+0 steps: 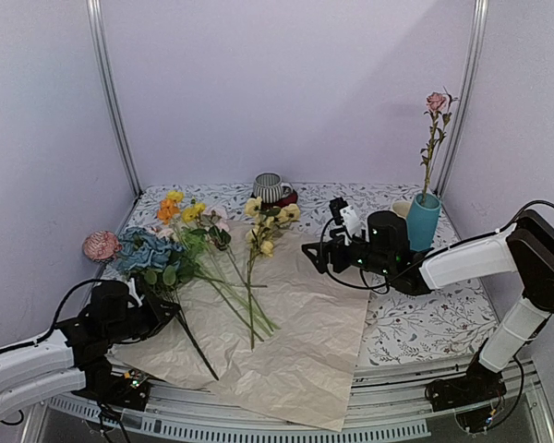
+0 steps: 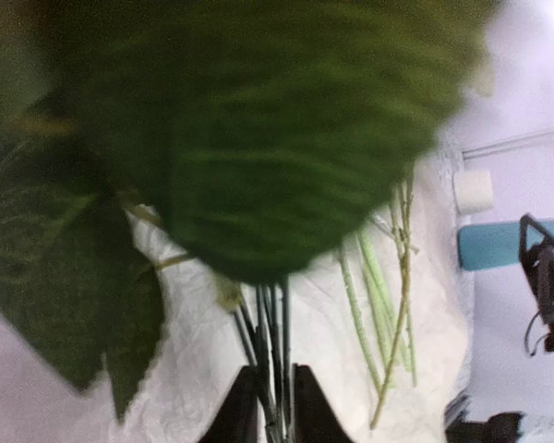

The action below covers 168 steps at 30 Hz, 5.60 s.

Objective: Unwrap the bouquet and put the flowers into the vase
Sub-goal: Place the fake flower on the flattened wrapping paper, then adjust the fake flower on the flattened wrapping paper, then pick up the fake flower from the flattened wrapping paper.

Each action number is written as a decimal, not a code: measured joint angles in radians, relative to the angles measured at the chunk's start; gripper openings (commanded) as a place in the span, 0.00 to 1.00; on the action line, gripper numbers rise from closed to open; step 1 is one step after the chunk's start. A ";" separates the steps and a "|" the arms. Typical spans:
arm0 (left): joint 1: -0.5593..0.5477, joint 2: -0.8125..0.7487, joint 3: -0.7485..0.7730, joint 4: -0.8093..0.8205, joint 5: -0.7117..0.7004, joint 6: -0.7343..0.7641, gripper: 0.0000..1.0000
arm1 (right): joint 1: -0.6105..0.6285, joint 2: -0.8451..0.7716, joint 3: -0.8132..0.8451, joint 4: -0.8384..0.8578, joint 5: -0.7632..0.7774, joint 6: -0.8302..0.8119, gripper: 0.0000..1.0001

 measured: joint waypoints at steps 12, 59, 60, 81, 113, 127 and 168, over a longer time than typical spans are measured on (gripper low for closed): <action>0.000 -0.089 0.120 -0.256 -0.080 0.037 0.96 | 0.000 0.000 0.008 -0.015 0.015 0.024 0.99; 0.000 0.046 0.422 -0.277 0.026 0.325 0.69 | 0.106 0.380 0.557 -0.467 -0.168 0.438 0.62; 0.001 0.074 0.414 -0.255 0.049 0.327 0.68 | 0.111 0.390 0.563 -0.469 -0.173 0.446 0.61; 0.001 0.269 0.377 -0.045 0.221 0.340 0.59 | 0.121 0.680 0.803 -0.488 -0.256 0.573 0.57; 0.001 0.229 0.377 -0.071 0.214 0.352 0.58 | 0.119 0.117 0.453 -0.362 -0.121 0.389 0.11; -0.002 0.238 0.360 -0.015 0.263 0.340 0.58 | 0.120 0.067 0.294 -0.367 -0.120 0.367 0.17; -0.026 0.294 0.388 -0.007 0.234 0.349 0.62 | 0.153 0.299 0.574 -1.136 -0.032 0.019 0.60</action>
